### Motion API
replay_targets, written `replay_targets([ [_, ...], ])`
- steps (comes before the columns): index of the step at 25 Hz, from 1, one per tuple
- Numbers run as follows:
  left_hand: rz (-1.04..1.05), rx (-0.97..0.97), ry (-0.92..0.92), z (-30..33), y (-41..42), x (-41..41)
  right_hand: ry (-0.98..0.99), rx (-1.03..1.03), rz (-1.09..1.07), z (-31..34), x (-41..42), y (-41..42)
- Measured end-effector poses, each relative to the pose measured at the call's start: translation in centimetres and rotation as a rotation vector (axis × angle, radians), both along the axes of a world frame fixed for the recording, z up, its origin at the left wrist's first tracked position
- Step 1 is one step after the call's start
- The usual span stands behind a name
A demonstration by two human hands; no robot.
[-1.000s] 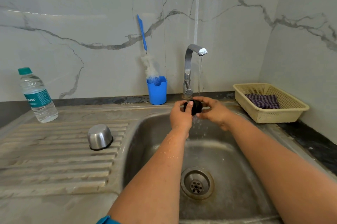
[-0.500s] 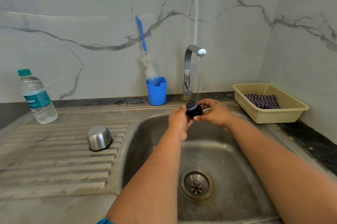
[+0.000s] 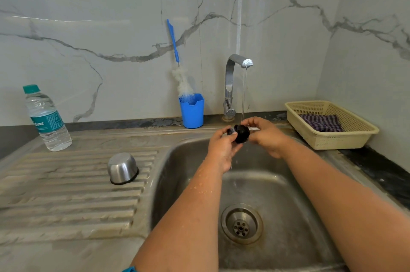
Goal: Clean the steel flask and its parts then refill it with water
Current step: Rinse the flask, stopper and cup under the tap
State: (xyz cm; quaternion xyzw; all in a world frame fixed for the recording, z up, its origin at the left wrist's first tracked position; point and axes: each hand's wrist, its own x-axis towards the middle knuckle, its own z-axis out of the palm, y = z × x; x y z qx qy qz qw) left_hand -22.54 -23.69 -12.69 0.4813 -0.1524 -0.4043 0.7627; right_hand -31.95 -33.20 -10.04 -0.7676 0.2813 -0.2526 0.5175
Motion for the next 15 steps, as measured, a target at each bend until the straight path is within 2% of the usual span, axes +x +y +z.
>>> replay_targets([
  [2,0.016,-0.039,0.050,0.25,-0.15,-0.12,-0.100,0.265,0.041,0.15,0.01,0.17],
  [4,0.006,-0.032,0.054,0.35,-0.29,-0.45,-0.120,0.284,0.060,-0.05,0.07,-0.09],
  [6,-0.012,0.048,-0.014,0.14,-0.40,-0.59,-0.102,0.125,0.037,-0.20,0.02,-0.13],
  [9,0.023,0.144,-0.100,-0.20,-0.56,-0.26,0.058,-0.222,-0.060,0.21,-0.07,-0.26],
  [13,0.044,0.062,-0.022,-0.10,-0.55,0.06,0.137,-0.300,-0.121,0.36,-0.26,-0.08],
  [15,0.089,0.060,-0.021,-0.24,-0.65,0.17,0.127,-0.308,-0.069,0.12,-0.24,-0.10],
])
